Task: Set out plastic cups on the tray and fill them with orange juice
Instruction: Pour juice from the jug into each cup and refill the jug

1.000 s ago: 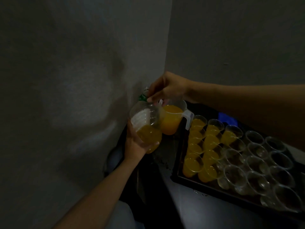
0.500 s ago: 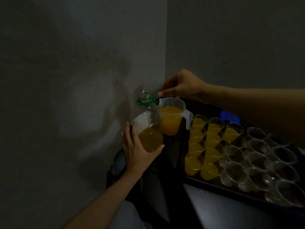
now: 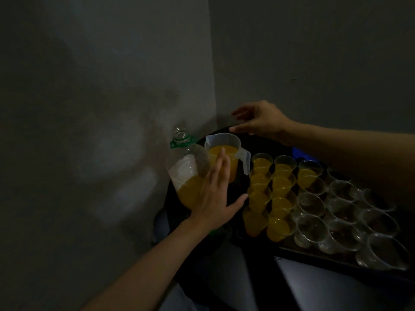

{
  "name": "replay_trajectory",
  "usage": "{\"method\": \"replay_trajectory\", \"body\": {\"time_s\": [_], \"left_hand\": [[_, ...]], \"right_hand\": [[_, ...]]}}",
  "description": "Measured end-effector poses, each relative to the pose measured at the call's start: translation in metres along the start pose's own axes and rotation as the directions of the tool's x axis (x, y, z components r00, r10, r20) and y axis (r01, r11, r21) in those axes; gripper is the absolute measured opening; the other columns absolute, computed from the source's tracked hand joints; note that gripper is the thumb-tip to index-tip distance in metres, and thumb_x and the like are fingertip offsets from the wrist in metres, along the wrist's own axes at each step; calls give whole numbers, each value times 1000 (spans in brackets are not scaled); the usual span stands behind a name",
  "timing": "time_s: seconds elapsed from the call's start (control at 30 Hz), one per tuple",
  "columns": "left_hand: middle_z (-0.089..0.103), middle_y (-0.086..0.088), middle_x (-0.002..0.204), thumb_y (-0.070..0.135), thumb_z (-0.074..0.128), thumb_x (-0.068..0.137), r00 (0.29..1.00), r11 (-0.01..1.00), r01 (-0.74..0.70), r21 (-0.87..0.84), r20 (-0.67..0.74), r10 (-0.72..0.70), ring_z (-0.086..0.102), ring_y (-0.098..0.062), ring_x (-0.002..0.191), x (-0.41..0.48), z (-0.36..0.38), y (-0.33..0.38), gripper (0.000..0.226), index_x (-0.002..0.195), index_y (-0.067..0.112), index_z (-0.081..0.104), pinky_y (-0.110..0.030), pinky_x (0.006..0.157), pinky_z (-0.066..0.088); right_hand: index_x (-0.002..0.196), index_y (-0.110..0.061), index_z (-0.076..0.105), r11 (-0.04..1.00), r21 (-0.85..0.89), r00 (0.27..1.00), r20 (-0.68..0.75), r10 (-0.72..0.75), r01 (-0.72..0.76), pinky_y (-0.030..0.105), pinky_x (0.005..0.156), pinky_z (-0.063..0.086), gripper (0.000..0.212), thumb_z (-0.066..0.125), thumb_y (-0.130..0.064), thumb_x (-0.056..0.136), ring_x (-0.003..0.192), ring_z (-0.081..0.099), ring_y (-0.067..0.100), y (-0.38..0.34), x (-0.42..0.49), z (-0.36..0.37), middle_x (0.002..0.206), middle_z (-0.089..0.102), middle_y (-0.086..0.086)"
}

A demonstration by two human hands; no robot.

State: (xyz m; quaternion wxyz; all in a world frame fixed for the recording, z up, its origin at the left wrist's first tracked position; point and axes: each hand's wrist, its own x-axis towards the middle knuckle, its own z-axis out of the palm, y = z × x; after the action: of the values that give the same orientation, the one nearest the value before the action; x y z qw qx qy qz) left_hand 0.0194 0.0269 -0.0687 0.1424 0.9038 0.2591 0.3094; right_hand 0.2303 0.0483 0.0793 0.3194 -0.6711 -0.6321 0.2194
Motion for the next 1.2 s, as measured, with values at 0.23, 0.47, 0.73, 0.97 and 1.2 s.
{"method": "replay_trajectory", "body": {"time_s": [0.23,0.47,0.73,0.97,1.2], "left_hand": [[-32,11,164,63,40,95,972,945,234,-227,42,-230,-15,-10,154,33,15,-12,100,153,26,-32,-34,123,6],[-33,8,163,63,43,88,970,961,239,-140,78,-230,-10,-18,156,40,28,-26,107,149,29,-38,-48,126,15],[-28,2,166,65,42,87,967,964,255,-73,18,-254,-6,-20,157,50,43,-36,108,156,18,-26,-37,122,16],[-33,11,162,65,40,90,970,968,244,-49,-7,-245,-9,-14,156,55,47,-44,103,154,25,-30,-46,125,21],[-27,3,166,62,37,95,970,970,243,-29,-5,-243,-16,-12,155,57,52,-50,98,159,12,-17,-40,126,12]], "right_hand": [[144,-23,48,993,-30,991,-67,114,-117,32,94,51,73,81,-35,80,119,61,22,26,1,21,132,63,7],[144,-11,44,935,-76,937,-80,340,-346,29,85,46,82,85,-34,76,124,56,27,54,9,55,138,56,13],[104,-12,56,852,34,853,48,520,-522,24,59,43,47,77,-47,81,78,56,14,78,20,87,94,59,6],[107,-6,63,857,162,871,39,489,-488,39,84,57,59,78,-55,77,95,65,24,92,24,102,102,67,11],[105,4,67,815,398,900,72,431,-422,55,90,56,65,82,-49,71,96,68,36,97,16,109,101,71,21]]}}
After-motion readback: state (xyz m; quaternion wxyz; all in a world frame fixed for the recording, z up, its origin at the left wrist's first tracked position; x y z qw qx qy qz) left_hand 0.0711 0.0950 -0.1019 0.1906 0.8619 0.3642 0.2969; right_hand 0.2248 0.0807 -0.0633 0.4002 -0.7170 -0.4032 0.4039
